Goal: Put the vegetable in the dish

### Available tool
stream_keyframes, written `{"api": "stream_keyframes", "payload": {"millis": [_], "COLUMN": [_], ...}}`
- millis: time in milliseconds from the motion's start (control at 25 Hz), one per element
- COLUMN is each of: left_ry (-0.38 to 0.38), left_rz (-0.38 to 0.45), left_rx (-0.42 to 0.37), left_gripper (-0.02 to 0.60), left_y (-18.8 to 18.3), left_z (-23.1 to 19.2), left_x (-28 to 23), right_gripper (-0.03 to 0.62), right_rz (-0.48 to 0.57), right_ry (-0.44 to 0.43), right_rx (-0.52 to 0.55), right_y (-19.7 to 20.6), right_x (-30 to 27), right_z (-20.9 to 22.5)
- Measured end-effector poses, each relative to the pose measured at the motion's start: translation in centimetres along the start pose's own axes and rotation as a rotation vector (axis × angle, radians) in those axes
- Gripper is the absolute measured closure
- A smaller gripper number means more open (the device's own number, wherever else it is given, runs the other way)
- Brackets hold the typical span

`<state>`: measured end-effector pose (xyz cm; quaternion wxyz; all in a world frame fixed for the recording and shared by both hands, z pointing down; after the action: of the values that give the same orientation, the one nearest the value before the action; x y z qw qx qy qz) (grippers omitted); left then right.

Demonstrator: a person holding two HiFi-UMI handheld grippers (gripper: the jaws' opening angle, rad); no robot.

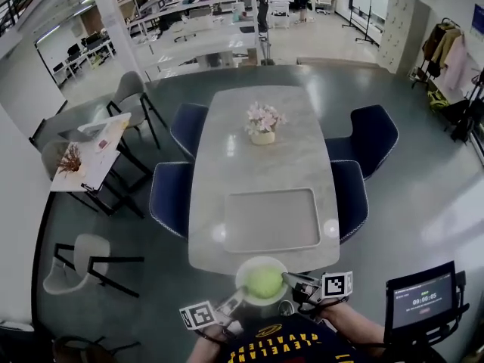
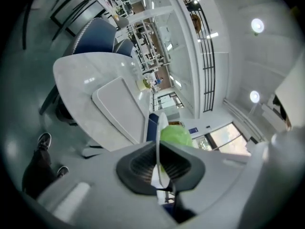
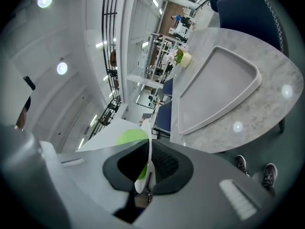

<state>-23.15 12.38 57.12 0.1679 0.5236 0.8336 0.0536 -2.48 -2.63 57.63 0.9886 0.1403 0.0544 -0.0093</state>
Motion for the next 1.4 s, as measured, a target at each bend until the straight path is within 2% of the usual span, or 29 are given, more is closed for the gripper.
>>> {"api": "stream_keyframes", "payload": {"millis": [360,520,640,720,880,1120,1400], "left_ry": [0.058,0.092,0.091,0.11,0.113,0.11,0.087], "left_rz": [-0.152,-0.208,-0.255,-0.283,-0.338,-0.361,-0.323], "left_rx": [-0.039,0.005,-0.013,0.02,-0.025,-0.034,-0.029], "left_gripper": [0.569,0.569,0.569,0.569,0.569,0.569,0.569], "left_y": [-9.6,-11.5,-12.6,-12.9,-14.4,-15.7,-16.0], "left_z": [-0.7,-0.3,-0.2,0.0,-0.6,-1.3,-1.7], "left_x": [-3.1,-4.7,-5.9,-6.8,-8.5,-11.0,-14.3], "right_gripper": [0.574,0.574,0.574,0.574,0.574,0.574,0.572], "right_rz": [0.164,0.224,0.259,0.284,0.325,0.341,0.293], "right_ry": [0.044,0.061,0.085,0.087,0.143,0.147,0.165], "right_rx": [-0.009,-0.022,-0.017,-0.005,-0.033,-0.035,-0.051], "right_y": [-3.6,-4.7,-5.5,-6.0,-6.6,-8.5,-11.9], "right_x": [-4.8,-5.4,-5.3,-5.2,-5.1,-5.5,-4.7], "right_z": [-0.9,-1.5,-1.8,-2.1,-1.7,-0.1,2.5]}}
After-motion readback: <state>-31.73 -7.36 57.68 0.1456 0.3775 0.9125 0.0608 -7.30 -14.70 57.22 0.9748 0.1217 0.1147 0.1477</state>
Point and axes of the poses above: the fingertips, and each gripper's own axes: x backward along the fingers, z to its right, y out of its underside, the point moved 8 cm from there along x, backward along the fingers, and after that the axes turned 1 degree about -y, right-handed, at the moved point
